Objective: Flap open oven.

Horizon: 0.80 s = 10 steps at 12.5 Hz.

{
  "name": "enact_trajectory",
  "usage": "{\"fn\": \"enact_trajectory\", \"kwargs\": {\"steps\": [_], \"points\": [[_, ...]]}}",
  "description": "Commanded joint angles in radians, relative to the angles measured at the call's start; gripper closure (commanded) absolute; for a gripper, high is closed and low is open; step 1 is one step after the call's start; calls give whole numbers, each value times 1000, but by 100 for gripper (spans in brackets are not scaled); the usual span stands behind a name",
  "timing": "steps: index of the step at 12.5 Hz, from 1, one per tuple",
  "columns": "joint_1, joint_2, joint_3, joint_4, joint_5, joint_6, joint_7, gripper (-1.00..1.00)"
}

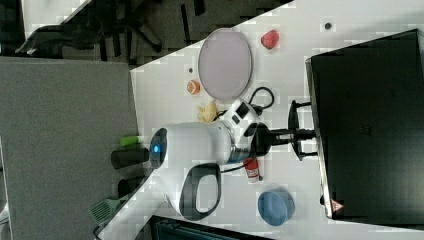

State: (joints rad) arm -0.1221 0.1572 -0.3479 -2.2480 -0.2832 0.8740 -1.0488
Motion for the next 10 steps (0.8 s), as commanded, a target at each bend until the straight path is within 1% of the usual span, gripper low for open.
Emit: {"fn": "enact_trajectory", "kwargs": {"steps": [1,6,7,10], "points": [[60,-3,56,-31,-113,-9,227,65],[98,51,126,-37,-277,-48,424,65],[110,70,139,-36,-312,-56,487,65],[154,146,176,-26,-460,-89,705,65]]}}
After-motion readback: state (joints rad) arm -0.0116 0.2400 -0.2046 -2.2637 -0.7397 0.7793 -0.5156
